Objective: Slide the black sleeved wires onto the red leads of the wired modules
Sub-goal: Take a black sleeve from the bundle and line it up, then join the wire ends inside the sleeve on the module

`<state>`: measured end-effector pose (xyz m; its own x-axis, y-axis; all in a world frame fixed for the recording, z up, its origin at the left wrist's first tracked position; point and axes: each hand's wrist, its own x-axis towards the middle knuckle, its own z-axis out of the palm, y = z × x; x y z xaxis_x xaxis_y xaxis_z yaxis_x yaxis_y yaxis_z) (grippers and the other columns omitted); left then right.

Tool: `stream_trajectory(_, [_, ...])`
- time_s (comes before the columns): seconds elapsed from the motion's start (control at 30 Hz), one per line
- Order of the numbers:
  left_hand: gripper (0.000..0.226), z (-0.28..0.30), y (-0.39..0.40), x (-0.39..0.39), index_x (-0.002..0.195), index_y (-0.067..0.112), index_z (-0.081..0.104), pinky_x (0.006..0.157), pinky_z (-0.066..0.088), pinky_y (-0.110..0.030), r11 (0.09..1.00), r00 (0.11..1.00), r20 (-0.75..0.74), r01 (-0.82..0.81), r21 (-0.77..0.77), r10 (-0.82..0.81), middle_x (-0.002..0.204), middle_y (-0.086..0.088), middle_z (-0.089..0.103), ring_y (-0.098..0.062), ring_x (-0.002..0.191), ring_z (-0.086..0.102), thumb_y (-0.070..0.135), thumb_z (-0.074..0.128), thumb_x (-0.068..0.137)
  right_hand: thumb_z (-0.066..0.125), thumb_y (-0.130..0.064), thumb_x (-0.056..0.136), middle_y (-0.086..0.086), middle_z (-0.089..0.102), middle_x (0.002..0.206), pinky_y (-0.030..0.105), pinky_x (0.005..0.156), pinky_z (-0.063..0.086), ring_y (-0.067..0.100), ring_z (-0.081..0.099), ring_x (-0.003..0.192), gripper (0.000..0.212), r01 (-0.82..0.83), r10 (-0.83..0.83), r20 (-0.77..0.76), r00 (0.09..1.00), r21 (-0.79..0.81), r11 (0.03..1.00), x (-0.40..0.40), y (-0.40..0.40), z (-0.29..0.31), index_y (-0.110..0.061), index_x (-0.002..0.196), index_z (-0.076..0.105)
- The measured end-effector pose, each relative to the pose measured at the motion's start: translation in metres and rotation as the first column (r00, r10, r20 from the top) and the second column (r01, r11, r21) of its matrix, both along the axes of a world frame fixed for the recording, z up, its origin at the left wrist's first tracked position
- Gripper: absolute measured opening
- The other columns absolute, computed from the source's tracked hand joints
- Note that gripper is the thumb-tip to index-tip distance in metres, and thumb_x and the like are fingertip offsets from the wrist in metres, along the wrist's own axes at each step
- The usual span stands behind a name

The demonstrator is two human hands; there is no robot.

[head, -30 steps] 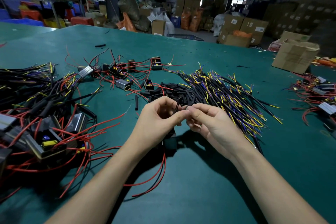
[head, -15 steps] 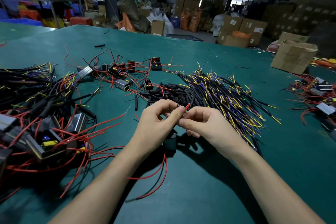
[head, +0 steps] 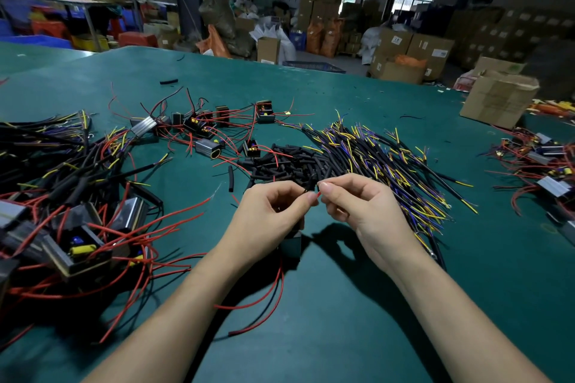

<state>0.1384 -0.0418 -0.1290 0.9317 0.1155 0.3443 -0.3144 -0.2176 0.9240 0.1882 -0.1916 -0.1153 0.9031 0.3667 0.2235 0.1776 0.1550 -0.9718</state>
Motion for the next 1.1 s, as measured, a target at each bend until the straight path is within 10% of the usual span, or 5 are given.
stream_trajectory(0.37, [0.018, -0.004, 0.002, 0.003, 0.076, 0.012, 0.072, 0.049, 0.034, -0.018, 0.996, 0.996, -0.033, -0.079, -0.037, 0.078, 0.055, 0.000, 0.054, -0.008, 0.050, 0.045, 0.018, 0.063, 0.091, 0.073, -0.015, 0.081, -0.007, 0.068, 0.065, 0.013, 0.052, 0.041, 0.003, 0.055, 0.052, 0.007, 0.275, -0.246, 0.176, 0.953, -0.169, 0.947, 0.014, -0.016, 0.018, -0.019, 0.087, 0.073])
stream_trajectory(0.5, [0.018, -0.003, 0.003, 0.003, 0.079, 0.007, 0.071, 0.049, 0.035, -0.015, 0.993, 0.995, -0.050, -0.090, -0.076, 0.086, 0.056, -0.003, 0.054, -0.007, 0.050, 0.047, 0.017, 0.062, 0.091, 0.061, -0.017, 0.086, -0.002, 0.065, 0.065, 0.027, 0.069, 0.044, 0.018, 0.059, 0.068, 0.016, 0.665, -0.597, 0.293, 0.746, -0.332, 0.668, 0.056, -0.036, 0.030, -0.010, 0.083, 0.075])
stream_trajectory(0.8, [0.018, -0.001, 0.003, 0.003, 0.081, 0.004, 0.071, 0.051, 0.039, -0.014, 0.989, 0.995, -0.062, -0.087, -0.118, 0.080, 0.059, -0.008, 0.056, -0.007, 0.050, 0.049, 0.015, 0.061, 0.091, 0.059, -0.005, 0.083, 0.015, 0.053, 0.088, 0.031, 0.069, 0.040, 0.033, 0.053, 0.080, 0.005, 0.593, -0.504, 0.440, 0.744, -0.782, 0.192, 0.110, -0.006, 0.022, -0.003, 0.087, 0.061])
stream_trajectory(0.97, [0.018, 0.000, 0.003, 0.003, 0.081, 0.005, 0.071, 0.055, 0.041, -0.020, 0.988, 0.994, -0.075, -0.091, -0.122, 0.082, 0.060, -0.009, 0.057, -0.011, 0.055, 0.051, 0.016, 0.061, 0.092, 0.057, -0.007, 0.080, 0.015, 0.057, 0.083, 0.026, 0.066, 0.041, 0.029, 0.051, 0.066, 0.006, 0.650, -0.699, 0.243, 0.673, -0.646, 0.401, 0.114, -0.012, 0.026, -0.006, 0.077, 0.062])
stream_trajectory(1.1, [0.018, 0.001, 0.002, 0.002, 0.082, 0.005, 0.071, 0.056, 0.042, -0.021, 0.987, 0.994, -0.078, -0.092, -0.132, 0.082, 0.061, -0.010, 0.058, -0.012, 0.056, 0.052, 0.015, 0.060, 0.092, 0.057, -0.006, 0.082, 0.008, 0.048, 0.064, 0.013, 0.035, 0.027, 0.017, 0.036, 0.042, 0.016, 0.636, -0.744, -0.066, 0.665, -0.472, 0.611, 0.094, -0.028, 0.027, -0.009, 0.066, 0.053])
